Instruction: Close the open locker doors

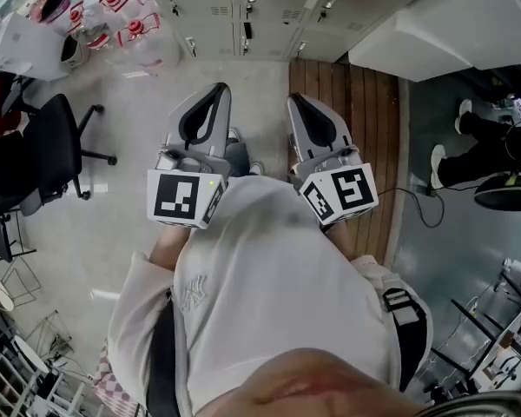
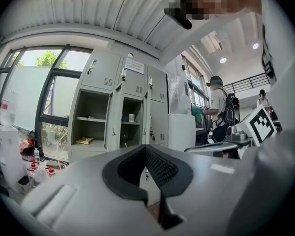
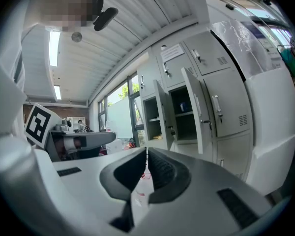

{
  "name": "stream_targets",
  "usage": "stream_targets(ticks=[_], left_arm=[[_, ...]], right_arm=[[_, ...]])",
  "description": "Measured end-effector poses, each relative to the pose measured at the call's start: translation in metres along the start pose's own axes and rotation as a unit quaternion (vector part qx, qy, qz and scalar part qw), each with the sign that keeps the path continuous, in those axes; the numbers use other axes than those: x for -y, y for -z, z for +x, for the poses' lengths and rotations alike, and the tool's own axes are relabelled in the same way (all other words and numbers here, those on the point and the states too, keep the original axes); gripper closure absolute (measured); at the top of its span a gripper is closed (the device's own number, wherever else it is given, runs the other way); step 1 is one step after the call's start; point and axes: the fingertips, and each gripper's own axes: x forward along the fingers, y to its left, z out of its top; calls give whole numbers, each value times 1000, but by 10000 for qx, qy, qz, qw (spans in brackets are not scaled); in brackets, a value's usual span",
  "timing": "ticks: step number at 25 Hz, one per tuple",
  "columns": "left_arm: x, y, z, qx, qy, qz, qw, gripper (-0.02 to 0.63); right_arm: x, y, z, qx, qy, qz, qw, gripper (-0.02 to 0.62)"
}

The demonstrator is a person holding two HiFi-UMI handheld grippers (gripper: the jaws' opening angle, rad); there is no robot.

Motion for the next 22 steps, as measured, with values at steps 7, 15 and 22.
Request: stream_targets(ticks=[7,15,22], left_arm=[[-60,-10,49,49,29,-13,10000,604],[-115,-17,98,-16,229,2,9997,604],[-130,-13,121,-12,213,-37,9998,604]], right_arm=[[14,-18,73,-28,-64,-82,9999,580],[35,-43,139,195,193,-68,9996,580],[53,-36,161,84,277,17,9996,580]])
